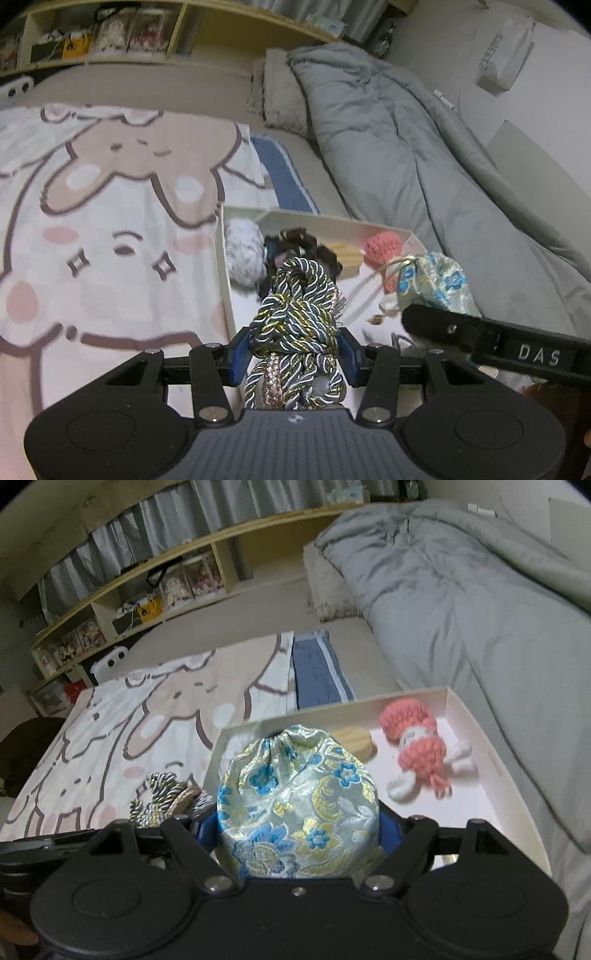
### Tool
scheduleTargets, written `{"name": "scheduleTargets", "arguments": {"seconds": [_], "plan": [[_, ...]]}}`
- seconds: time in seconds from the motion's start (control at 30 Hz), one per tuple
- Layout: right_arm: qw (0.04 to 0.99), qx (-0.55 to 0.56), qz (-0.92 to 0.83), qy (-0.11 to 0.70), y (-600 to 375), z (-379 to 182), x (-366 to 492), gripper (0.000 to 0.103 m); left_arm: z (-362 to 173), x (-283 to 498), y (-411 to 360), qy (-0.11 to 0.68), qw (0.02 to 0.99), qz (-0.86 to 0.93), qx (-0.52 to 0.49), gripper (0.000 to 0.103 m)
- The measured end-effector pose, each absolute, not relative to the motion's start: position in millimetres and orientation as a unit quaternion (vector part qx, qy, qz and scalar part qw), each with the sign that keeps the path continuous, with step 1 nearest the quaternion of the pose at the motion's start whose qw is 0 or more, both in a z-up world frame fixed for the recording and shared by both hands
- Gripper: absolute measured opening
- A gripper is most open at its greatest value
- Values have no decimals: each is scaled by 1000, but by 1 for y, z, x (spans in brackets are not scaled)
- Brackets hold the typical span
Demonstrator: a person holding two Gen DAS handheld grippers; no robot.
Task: Organize objects
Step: 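Carry the striped cord and floral pouch over the white box, then lower the cord and pouch into the box and open both tools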
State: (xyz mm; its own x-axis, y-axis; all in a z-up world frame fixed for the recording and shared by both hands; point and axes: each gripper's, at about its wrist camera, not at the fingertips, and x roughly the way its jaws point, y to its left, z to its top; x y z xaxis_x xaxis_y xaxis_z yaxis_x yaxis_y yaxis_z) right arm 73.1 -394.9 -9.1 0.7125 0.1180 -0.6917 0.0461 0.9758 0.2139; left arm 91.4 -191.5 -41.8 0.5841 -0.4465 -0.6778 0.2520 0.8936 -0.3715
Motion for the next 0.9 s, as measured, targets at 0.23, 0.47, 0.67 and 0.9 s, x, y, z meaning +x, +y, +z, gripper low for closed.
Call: {"name": "scheduleTargets", "arguments": {"seconds": [0.23, 0.47, 0.67, 0.9], "plan": [[910, 131, 15, 394, -402, -24, 77, 81, -55, 92, -205, 424, 877, -199, -110, 49], [907, 130, 17, 400, -400, -29, 80, 81, -56, 92, -206, 418, 881, -198, -101, 50], [896, 142, 18, 420, -404, -33, 82, 85, -58, 90, -205, 423, 880, -197, -94, 69], [896, 131, 0, 425, -403, -29, 80, 95, -56, 89, -204, 425, 878, -197, -95, 69]]}}
